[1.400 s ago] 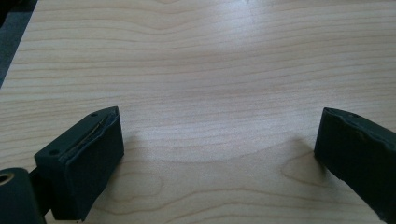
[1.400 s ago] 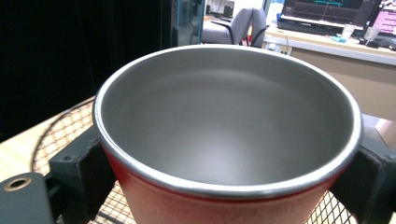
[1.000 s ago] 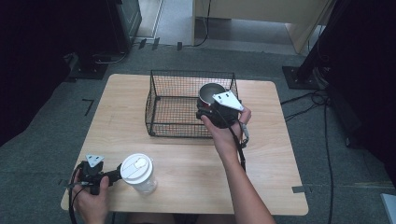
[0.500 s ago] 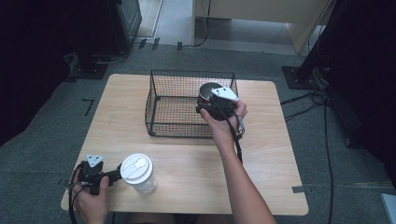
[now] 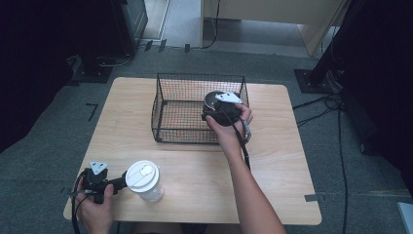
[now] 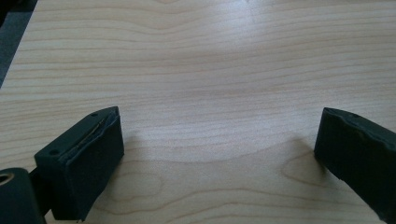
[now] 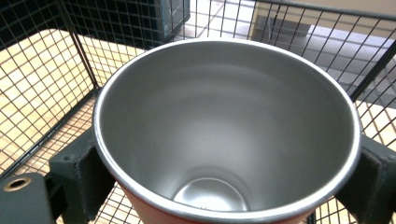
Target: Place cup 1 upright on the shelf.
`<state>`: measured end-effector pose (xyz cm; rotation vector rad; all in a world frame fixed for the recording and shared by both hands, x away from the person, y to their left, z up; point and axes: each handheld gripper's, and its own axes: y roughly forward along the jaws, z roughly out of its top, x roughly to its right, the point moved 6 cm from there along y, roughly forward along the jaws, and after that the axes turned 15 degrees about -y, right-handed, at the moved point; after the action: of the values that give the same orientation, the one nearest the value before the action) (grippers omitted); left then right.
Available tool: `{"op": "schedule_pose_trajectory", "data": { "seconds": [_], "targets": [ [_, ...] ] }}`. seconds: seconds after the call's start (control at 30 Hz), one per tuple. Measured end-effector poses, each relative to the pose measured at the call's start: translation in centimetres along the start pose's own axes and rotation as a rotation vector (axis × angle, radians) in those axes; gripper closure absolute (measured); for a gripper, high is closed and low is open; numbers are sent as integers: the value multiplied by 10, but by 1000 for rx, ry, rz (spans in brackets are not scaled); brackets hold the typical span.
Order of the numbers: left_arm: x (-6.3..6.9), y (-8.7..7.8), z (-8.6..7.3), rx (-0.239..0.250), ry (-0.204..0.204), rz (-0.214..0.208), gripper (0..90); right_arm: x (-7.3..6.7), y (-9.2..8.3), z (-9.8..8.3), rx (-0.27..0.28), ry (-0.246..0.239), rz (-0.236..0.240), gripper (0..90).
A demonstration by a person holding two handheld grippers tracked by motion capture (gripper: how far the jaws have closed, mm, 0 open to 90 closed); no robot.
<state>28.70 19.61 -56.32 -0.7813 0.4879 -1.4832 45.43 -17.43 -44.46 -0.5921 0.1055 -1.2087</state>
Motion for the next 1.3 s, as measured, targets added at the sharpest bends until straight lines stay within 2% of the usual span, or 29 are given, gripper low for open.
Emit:
{"op": "schedule_pose_trajectory", "data": {
  "seconds": [0.3,0.47,0.57,0.87,1.07,1.2,1.3],
  "targets": [
    [0,0,0,0,0,0,21,-3,7,-8,-54,2,31,72],
    [0,0,0,0,0,0,21,-6,7,-14,-68,-6,31,72],
    [0,0,0,0,0,0,21,-7,7,-18,-85,-23,16,72],
    [0,0,0,0,0,0,21,-12,2,-24,-74,13,11,71],
    [0,0,0,0,0,0,21,-14,-6,-28,-78,17,21,64],
    [0,0,0,0,0,0,21,-16,-11,-30,-66,-10,29,42],
    [0,0,0,0,0,0,21,-19,-15,-33,-86,-38,6,39]
  ]
}}
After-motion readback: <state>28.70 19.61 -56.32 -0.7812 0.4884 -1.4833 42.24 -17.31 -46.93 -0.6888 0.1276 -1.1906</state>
